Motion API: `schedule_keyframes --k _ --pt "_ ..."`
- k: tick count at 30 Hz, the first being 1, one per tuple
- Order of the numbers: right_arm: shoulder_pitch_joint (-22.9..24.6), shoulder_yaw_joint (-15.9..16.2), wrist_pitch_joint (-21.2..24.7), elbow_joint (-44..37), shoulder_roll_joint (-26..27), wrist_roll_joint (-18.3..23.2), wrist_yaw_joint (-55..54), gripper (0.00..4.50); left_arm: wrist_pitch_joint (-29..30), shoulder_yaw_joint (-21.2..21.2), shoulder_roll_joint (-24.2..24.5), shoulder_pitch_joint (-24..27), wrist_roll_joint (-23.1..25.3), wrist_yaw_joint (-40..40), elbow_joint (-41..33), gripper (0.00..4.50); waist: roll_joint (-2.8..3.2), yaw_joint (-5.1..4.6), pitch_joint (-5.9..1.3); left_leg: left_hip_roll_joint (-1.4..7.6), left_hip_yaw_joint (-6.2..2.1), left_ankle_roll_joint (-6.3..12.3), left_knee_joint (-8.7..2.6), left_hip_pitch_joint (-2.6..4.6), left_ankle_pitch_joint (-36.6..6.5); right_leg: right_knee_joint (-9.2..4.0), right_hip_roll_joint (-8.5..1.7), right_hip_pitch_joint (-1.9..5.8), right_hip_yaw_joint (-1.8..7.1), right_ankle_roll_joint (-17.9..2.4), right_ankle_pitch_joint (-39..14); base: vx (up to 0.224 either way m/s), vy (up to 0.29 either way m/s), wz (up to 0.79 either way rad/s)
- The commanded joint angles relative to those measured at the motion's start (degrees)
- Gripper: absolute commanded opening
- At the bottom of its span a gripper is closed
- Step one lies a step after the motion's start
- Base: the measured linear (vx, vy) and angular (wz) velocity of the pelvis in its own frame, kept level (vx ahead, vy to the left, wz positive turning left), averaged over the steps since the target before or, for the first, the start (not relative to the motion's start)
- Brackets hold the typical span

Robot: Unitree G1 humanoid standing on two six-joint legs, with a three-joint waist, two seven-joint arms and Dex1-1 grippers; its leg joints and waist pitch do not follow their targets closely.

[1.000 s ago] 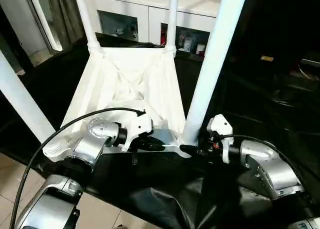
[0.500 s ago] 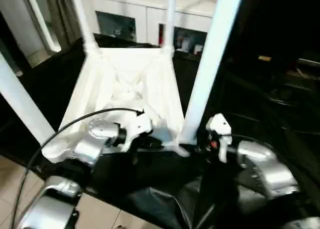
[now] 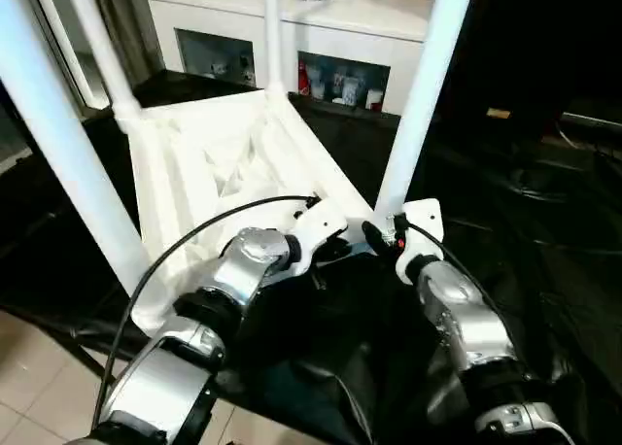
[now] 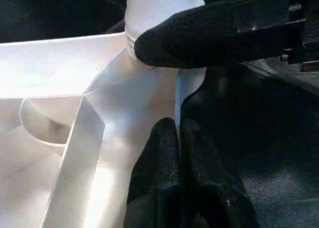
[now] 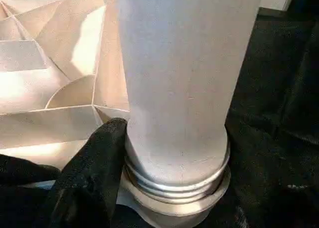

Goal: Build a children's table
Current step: Rotate leg to tighten

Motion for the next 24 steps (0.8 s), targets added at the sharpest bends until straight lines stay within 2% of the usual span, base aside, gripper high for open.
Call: schedule_keyframes --k 1,2,4,5,7,9,10,11,12,14,15,18,21,22,23,24 --pt "1.02 2.94 -0.18 1.26 0.98 -0.16 3.96 3.25 -0.44 0.95 0.38 -0.65 0.38 2.62 1.84 0.0 -0.6 -0.05 -2.97 2.49 -1.37 1.49 -4.05 0.65 -16.36 -4.6 -3.63 2.08 1.98 -10.08 -17.33 0.0 0.0 0.0" --pt "1.12 3.25 -0.64 0.21 0.25 0.41 6.39 3.39 -0.68 0.92 0.88 -0.29 0.19 1.36 1.45 0.0 -0.54 0.01 -2.96 2.53 -1.44 1.66 -4.1 0.67 -16.63 -4.63 -3.66 2.15 1.92 -9.84 -18.39 0.0 0.0 0.0" --pt "1.18 3.57 -0.35 -1.8 -1.55 0.99 9.43 3.39 -0.76 0.6 2.09 0.6 -0.14 -1.48 0.38 0.0 -0.56 0.02 -2.93 2.62 -1.52 1.88 -4.18 0.59 -16.82 -4.63 -3.63 2.2 1.88 -9.6 -18.76 0.0 0.0 0.0" --pt "0.92 3.36 0.2 -2.78 -3.05 1.53 11.5 3.55 -1.1 0.49 3.03 1.2 -0.31 -3.1 -0.36 0.0 -0.7 -0.18 -2.95 2.62 -1.6 2.04 -4.23 0.24 -16.32 -4.42 -3.61 2.5 1.85 -9.61 -18.01 0.0 0.0 0.0" --pt "0.86 3.54 0.55 -3.36 -4.13 1.74 13.24 3.81 -1.84 0.39 3.59 1.67 -0.59 -4.61 -0.95 0.0 -0.45 -0.36 -2.94 2.67 -1.55 2.26 -4.17 0.44 -16.54 -4.47 -3.59 2.23 1.87 -10.01 -17.71 0.0 0.0 0.0" --pt "1.2 4.23 1.32 -5.55 -9.06 2.69 20.49 3.81 -3.72 0.42 5.97 2.94 -1.73 -9.35 -2.81 0.0 -0.54 -0.44 -3.03 2.71 -1.52 2.28 -4.09 0.35 -16.29 -4.43 -3.64 2.31 1.87 -10.52 -17.34 0.0 0.0 0.0" --pt "1.32 4.24 1.52 -6.08 -10.09 3.14 22.19 3.81 -4.26 0.44 6.48 3.23 -2.1 -10.63 -3.22 0.0 -0.71 -0.25 -2.98 2.73 -1.53 2.92 -4.02 0.28 -15.84 -4.37 -3.62 2.63 1.82 -10.73 -16.87 0.0 0.0 0.0" --pt "1.59 3.97 1.33 -6.98 -11.9 4.11 25.32 3.81 -4.7 0.53 7.23 3.72 -2.92 -12.98 -3.91 0.0 -0.67 -0.15 -3.02 2.91 -1.28 3.38 -3.85 0.57 -15.38 -4.3 -3.67 2.2 2.04 -11.24 -15.58 0.0 0.0 0.0" --pt "1.72 3.81 0.94 -7.46 -12.91 4.53 26.93 3.81 -5.14 0.55 7.85 4.23 -3.7 -15.14 -4.76 0.0 -0.65 -0.21 -3.0 2.87 -1.24 3.48 -3.85 0.53 -15.27 -4.22 -3.61 2.22 2.02 -11.59 -15.19 0.0 0.0 0.0" --pt "1.89 3.77 0.63 -7.89 -13.62 4.76 28.43 3.81 -5.57 0.57 8.39 4.76 -4.55 -17.26 -5.65 0.0 -0.66 -0.11 -3.06 2.93 -1.23 3.71 -3.87 0.4 -14.25 -4.01 -3.7 2.28 1.97 -12.26 -14.07 0.0 0.0 0.0" --pt "2.48 3.92 0.34 -9.08 -15.03 5.66 31.98 3.81 -5.86 -0.24 10.15 6.24 -6.07 -22.82 -8.43 0.0 -0.63 -0.11 -3.07 2.93 -1.25 3.69 -3.86 0.38 -14.09 -3.92 -3.69 2.31 1.94 -12.45 -13.85 0.0 0.0 0.0" --pt "3.32 4.46 1.35 -10.77 -16.15 6.95 35.56 3.81 -4.58 -1.03 11.92 7.97 -7.91 -28.18 -11.82 0.0 -0.52 0.13 -3.01 3.22 -1.16 3.93 -3.94 0.51 -13.49 -3.62 -3.64 2.26 2.01 -13.49 -12.16 0.0 0.0 0.0" --pt "4.6 6.34 2.47 -12.53 -17.61 7.95 39.53 3.81 -3.68 -0.53 12.6 8.99 -9.21 -30.01 -13.88 0.0 -0.56 0.59 -3.0 3.39 -1.07 3.49 -4.05 0.69 -13.21 -3.42 -3.53 2.27 1.93 -13.85 -11.41 0.0 0.0 0.0" --pt "4.75 6.62 2.55 -12.72 -17.73 8.02 39.94 3.81 -3.65 -0.47 12.64 9.04 -9.26 -30.09 -13.99 0.0 -0.47 0.82 -2.91 3.41 -0.96 3.32 -4.06 0.76 -13.41 -3.51 -3.52 2.11 2.0 -13.78 -11.73 0.0 0.0 0.0" --pt "5.16 7.44 2.55 -13.14 -18.05 7.77 41.09 3.81 -3.57 -0.28 12.78 9.16 -9.34 -30.18 -14.28 0.0 -0.72 1.05 -2.86 3.38 -0.97 3.03 -4.1 0.78 -13.81 -3.57 -3.63 2.11 2.0 -13.46 -12.9 0.0 0.0 0.0" --pt "5.38 7.87 2.58 -13.32 -18.14 7.49 41.82 3.81 -3.45 -0.2 12.87 9.29 -9.39 -30.29 -14.58 0.0 -0.65 1.11 -2.85 3.37 -0.98 2.8 -4.13 0.82 -13.99 -3.65 -3.7 2.06 2.04 -13.23 -13.55 0.0 0.0 0.0"
